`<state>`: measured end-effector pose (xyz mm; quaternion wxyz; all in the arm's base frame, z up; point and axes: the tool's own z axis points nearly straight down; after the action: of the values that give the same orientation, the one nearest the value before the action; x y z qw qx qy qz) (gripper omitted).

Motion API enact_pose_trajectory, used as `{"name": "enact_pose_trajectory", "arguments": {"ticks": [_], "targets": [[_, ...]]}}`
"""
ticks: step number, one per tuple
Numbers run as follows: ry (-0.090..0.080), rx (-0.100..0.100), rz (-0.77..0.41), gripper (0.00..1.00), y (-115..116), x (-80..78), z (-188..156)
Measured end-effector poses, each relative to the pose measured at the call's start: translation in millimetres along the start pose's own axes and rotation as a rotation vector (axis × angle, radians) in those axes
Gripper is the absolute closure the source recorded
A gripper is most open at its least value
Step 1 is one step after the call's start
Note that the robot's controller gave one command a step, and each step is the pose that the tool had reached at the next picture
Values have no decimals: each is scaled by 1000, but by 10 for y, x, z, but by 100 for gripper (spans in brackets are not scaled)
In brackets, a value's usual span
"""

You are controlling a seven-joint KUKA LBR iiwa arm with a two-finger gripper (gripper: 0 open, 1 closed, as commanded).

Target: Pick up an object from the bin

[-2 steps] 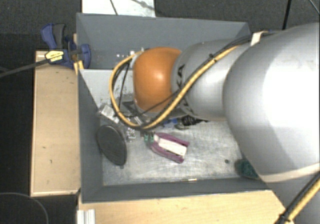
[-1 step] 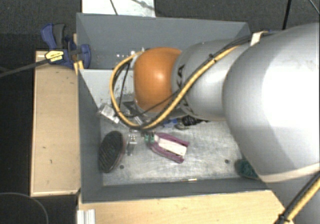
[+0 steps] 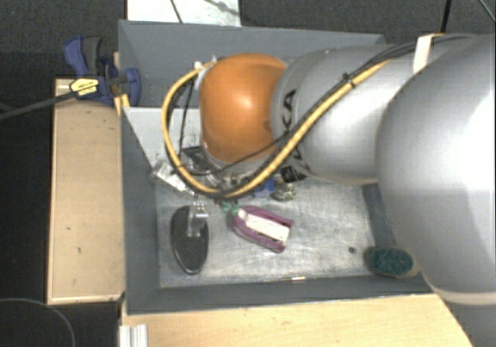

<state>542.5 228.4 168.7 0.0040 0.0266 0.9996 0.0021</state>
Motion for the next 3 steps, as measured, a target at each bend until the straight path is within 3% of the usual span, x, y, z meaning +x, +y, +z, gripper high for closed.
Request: {"name": "enact_pose_trajectory", "arguments": {"ticks": [1,2,3], "targets": [[0,-5,226,0,-8,70,732],[10,-10,802,0,-115,276,807],[3,-18,802,100,-96,252,785]]}}
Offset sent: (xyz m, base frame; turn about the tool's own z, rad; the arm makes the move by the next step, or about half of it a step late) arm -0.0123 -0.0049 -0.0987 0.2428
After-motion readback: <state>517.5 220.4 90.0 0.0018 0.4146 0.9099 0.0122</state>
